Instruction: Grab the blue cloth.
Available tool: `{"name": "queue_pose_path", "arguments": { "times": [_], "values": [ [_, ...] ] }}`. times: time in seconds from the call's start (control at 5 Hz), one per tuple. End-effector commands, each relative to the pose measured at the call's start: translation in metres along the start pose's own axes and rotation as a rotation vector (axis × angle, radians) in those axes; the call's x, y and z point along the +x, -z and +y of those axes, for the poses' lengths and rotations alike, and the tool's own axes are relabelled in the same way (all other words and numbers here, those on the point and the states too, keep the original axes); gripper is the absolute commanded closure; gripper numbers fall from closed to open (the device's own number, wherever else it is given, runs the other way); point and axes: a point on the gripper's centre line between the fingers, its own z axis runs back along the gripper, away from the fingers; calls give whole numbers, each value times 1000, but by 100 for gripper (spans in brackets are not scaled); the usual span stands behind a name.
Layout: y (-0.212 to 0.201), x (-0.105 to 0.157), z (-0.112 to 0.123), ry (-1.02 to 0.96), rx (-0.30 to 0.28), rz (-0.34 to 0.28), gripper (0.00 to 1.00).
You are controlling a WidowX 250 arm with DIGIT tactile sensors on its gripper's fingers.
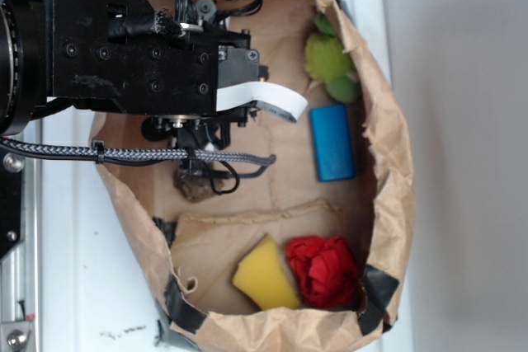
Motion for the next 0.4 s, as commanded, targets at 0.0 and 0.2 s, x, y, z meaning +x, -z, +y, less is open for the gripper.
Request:
{"name": "queue_pose_path", "arguments": {
  "times": [0.0,0.2],
  "values": [
    [7,0,7,-1,54,-32,0],
    [11,-6,2,23,16,0,0]
  ]
}}
